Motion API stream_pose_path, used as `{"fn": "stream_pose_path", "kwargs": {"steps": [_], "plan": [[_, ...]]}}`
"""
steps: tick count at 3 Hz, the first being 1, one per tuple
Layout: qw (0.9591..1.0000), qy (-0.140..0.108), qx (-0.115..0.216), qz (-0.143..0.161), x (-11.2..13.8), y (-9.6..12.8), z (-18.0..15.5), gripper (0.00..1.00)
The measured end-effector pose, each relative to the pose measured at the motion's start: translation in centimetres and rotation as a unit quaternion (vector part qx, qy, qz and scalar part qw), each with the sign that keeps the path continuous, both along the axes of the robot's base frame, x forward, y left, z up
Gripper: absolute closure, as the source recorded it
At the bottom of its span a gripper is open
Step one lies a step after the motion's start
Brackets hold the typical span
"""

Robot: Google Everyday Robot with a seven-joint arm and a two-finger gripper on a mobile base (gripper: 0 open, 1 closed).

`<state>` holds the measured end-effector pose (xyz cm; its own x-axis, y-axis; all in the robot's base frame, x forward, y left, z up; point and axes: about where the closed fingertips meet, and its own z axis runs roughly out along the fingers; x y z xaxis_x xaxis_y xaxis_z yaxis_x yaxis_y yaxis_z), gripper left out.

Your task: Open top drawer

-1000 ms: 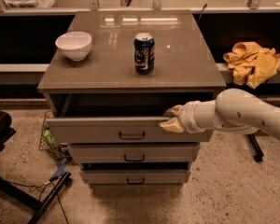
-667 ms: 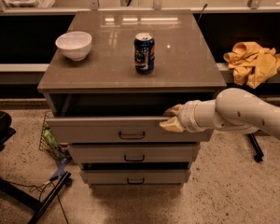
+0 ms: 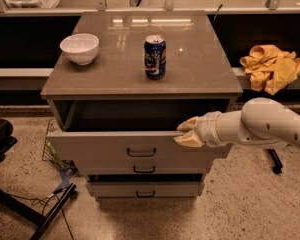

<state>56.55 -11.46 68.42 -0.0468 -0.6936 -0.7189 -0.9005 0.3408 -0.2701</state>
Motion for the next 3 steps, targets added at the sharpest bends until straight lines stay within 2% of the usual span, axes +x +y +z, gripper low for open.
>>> {"fn": "stream_pose_path", "kwargs": {"steps": [1,3], "plan": [[1.0,0.008,-0.001,0.002,-1.1,0.1,-0.3,1.0],[0.9989,0.046,-0.005,0.002,-8.5,-1.0,0.3,1.0]]}}
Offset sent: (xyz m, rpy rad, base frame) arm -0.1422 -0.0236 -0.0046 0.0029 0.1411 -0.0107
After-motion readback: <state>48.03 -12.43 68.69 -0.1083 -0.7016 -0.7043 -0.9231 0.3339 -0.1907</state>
